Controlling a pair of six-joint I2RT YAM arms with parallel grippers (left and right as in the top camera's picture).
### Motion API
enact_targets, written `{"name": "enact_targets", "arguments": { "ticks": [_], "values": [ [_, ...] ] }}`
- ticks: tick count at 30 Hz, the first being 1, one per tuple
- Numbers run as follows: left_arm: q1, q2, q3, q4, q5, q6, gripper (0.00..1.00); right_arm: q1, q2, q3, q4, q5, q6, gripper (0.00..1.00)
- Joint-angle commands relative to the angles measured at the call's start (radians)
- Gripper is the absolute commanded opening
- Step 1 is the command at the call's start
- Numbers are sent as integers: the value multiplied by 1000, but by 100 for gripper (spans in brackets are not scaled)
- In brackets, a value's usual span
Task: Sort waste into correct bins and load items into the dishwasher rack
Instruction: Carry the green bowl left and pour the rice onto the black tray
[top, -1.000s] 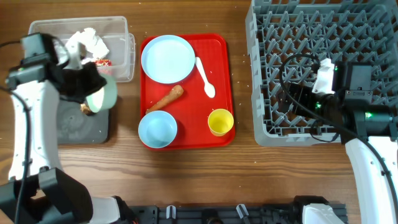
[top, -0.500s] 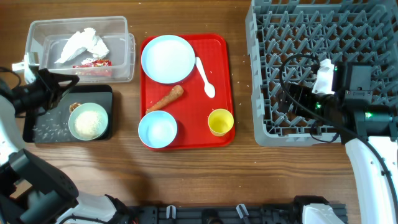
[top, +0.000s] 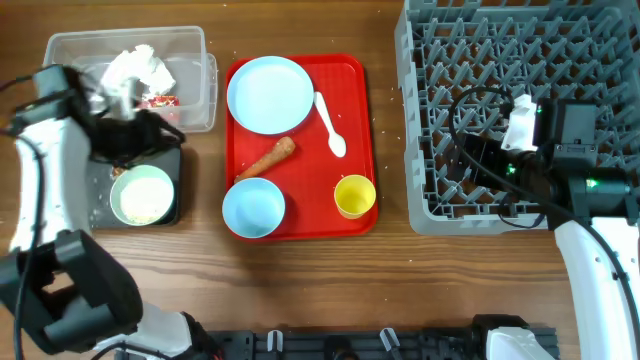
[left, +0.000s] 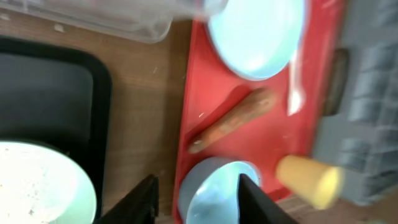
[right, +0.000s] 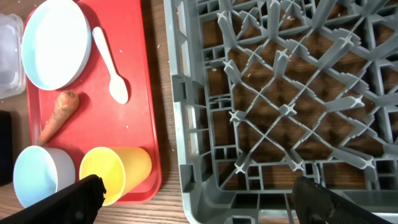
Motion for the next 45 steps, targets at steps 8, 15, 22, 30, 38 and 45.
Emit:
{"name": "enact_targets", "arguments": {
  "ticks": [8, 15, 22, 30, 38, 45],
  "values": [
    [-185, 6, -4, 15, -566, -352, 44, -2, 7, 7, -12, -6, 28, 100],
    [-136, 6, -161, 151, -573, -368, 46, -2, 7, 7, -20, -10, 41, 100],
    [-109, 6, -249, 277, -573, -398, 36, -2, 7, 7, -19, -10, 41, 100],
    [-109, 6, -335, 386, -573, -398, 11, -2, 7, 7, -19, -10, 41, 100],
    [-108, -18, -326, 385, -511, -405, 4, -2, 7, 7, -20, -10, 41, 100],
    [-108, -140, -168, 227, -379, -392, 4, -2, 7, 7, -19, -10, 40, 100]
  ]
}}
